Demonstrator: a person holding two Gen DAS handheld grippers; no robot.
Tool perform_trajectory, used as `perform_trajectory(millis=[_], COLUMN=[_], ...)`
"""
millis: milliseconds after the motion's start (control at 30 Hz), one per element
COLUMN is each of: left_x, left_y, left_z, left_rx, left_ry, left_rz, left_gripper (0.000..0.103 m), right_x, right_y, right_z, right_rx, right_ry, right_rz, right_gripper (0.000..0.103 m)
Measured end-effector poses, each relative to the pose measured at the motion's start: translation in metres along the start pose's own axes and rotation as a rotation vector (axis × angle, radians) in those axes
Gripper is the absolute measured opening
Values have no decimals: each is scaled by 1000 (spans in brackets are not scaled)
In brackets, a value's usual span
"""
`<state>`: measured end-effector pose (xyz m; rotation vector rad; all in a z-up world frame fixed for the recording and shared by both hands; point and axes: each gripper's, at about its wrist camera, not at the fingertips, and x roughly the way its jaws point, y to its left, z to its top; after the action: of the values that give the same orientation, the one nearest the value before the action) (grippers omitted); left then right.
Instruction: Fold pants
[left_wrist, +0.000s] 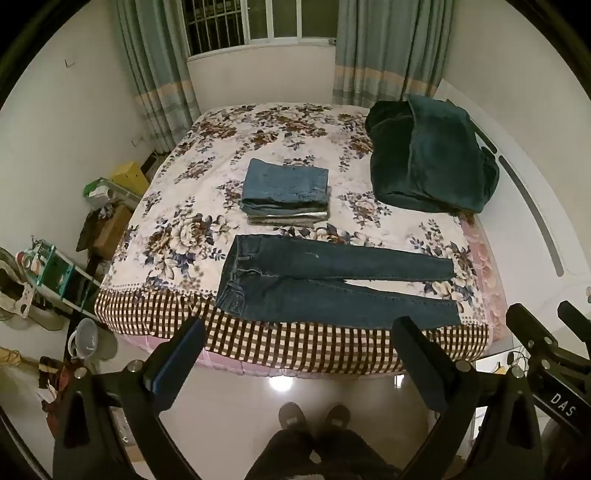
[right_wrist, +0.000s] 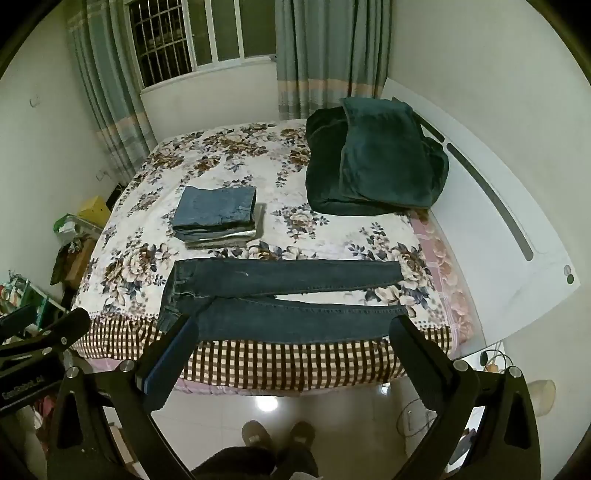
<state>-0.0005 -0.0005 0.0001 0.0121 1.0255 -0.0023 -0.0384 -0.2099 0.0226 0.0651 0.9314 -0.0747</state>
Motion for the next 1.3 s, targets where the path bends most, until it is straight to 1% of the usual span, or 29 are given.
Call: perform_trajectory(millis=[33, 67, 200, 400, 567, 633, 667, 800, 1300], left_x=[1, 1, 3, 2, 5, 0, -4, -6, -11], left_y=[-1, -2, -4, -11, -16, -8, -6, -8, -7], left_z=[1, 1, 4, 3, 10, 5, 10, 12, 16], left_rx=[9, 8, 10, 13, 8, 5, 4, 2, -4], left_ry=[18, 19, 19, 10, 12, 7, 6, 0, -14], left_rz=[6, 0, 0, 8, 11, 4, 2, 5, 4], left_gripper=[103, 103, 103, 103, 103, 103, 103, 103, 103], right_x=[0, -1, 1, 1, 0, -4, -5, -4, -7], right_y=[0, -1, -3, -4, -7, -6, -8, -2, -1], right_z=[0, 0, 0, 0, 3, 4, 5, 4, 7], right_rx=[0, -1, -6, 1, -1, -4, -5, -7, -11], right_ry=[-1, -2, 7, 8, 11, 12, 12, 12, 11], right_rz=[1, 1, -10, -2, -1, -2, -2, -9, -4], right_gripper=[103, 103, 103, 103, 103, 103, 103, 103, 103])
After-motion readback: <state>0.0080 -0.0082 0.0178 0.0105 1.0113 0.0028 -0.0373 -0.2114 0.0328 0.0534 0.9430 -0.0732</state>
